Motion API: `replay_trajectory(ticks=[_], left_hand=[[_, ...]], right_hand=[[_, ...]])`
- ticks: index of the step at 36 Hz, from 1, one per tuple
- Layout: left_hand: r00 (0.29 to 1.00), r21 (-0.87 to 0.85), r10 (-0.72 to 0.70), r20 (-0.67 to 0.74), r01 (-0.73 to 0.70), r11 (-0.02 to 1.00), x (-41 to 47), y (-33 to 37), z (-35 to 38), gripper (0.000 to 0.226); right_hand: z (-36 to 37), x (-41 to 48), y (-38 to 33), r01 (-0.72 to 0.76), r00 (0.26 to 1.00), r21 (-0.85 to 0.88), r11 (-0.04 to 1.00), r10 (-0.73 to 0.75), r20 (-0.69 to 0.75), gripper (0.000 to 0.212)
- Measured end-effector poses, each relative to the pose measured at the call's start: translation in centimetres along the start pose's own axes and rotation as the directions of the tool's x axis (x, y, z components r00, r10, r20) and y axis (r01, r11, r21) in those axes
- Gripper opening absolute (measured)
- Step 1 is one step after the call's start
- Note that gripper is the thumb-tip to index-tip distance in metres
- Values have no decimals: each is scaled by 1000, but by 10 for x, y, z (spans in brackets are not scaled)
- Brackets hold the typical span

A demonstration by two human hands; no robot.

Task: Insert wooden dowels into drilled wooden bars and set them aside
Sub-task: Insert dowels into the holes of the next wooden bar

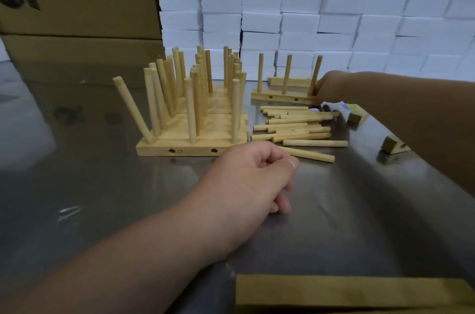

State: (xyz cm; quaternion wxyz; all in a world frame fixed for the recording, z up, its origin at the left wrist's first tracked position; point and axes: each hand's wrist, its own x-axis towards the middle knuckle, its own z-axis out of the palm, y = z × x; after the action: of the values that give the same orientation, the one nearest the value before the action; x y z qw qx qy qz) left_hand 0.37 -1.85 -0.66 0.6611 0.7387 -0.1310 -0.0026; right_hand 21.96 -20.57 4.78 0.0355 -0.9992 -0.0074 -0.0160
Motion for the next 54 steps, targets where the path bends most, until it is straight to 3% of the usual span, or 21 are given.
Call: replay_trajectory(ticks=[3,9,22,26,33,46,54], left_hand=[[1000,-8,-8,-6,8,1000,0,2,1,16],[1000,1,-6,-1,6,1000,-1,4,2,14],[999,-24,-42,-15,41,999,-1,7,1,18],[999,21,-47,-17,47,999,-1,7,1,18],[993,217,86,-78,-67,974,-6,6,2,15],[997,316,54,-57,-33,948,-5,8,2,11],[997,343,62,-42,-44,938,-7,9,0,14]], right_hand=[[-4,-6,8,39,998,83,996,-42,39,31],[-5,-18,4,50,996,-72,996,-44,74,36],[-14,-25,17,36,982,14,999,-38,183,35],[-16,-29,17,57,975,5,998,-57,213,39],[-18,-38,17,70,966,-19,997,-63,251,39],[-20,-55,26,84,958,-30,996,-72,277,44],[-11,-48,34,70,993,176,982,-85,77,28]])
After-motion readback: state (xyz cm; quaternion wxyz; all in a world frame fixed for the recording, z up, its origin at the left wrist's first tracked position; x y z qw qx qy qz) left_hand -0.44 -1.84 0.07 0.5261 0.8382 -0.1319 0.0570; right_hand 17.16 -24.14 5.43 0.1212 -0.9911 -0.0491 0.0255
